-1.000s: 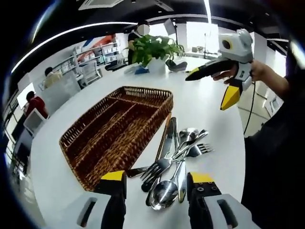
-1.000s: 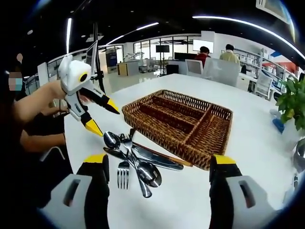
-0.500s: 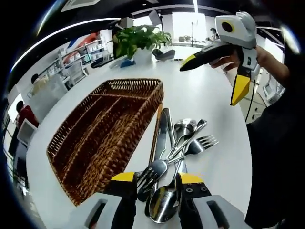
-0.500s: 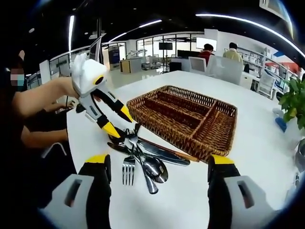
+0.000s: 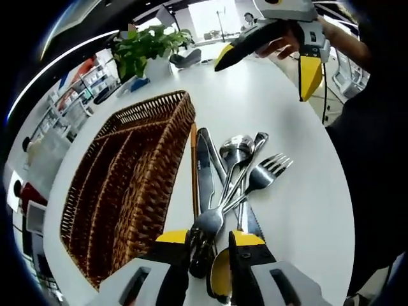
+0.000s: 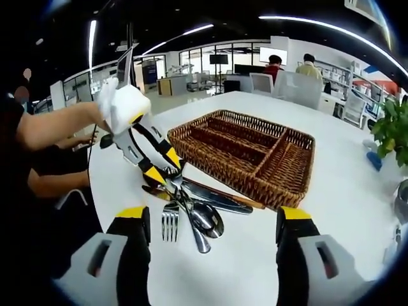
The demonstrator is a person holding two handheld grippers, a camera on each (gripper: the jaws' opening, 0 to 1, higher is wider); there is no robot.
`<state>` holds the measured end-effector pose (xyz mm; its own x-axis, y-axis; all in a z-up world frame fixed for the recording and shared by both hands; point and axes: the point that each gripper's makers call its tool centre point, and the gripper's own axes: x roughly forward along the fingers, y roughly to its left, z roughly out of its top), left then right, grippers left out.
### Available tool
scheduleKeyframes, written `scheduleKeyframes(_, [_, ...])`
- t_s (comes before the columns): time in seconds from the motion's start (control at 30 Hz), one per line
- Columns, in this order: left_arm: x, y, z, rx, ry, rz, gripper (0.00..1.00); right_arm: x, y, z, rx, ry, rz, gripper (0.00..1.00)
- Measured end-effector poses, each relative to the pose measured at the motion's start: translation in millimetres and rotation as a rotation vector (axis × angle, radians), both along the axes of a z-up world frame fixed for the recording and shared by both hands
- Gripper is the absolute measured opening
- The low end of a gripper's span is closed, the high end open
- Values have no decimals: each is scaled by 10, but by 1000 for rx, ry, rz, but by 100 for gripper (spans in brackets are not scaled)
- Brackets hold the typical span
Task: Arrange the knives, forks, and spoons in their matching storage slots by inserting each utensil handle-first until every utensil is classified and aligned in the correct compartment
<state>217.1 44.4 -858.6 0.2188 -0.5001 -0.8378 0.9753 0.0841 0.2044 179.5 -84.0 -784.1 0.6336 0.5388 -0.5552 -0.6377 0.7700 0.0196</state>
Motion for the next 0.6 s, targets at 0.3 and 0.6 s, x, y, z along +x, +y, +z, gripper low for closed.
scheduleKeyframes(0.3, [36, 14, -14, 23, 8, -31, 16, -14, -22, -22, -4, 7, -8, 81])
scheduleKeyframes(0.6, [1, 32, -25, 48, 22, -53, 14, -21, -26, -45, -6, 13, -10, 80])
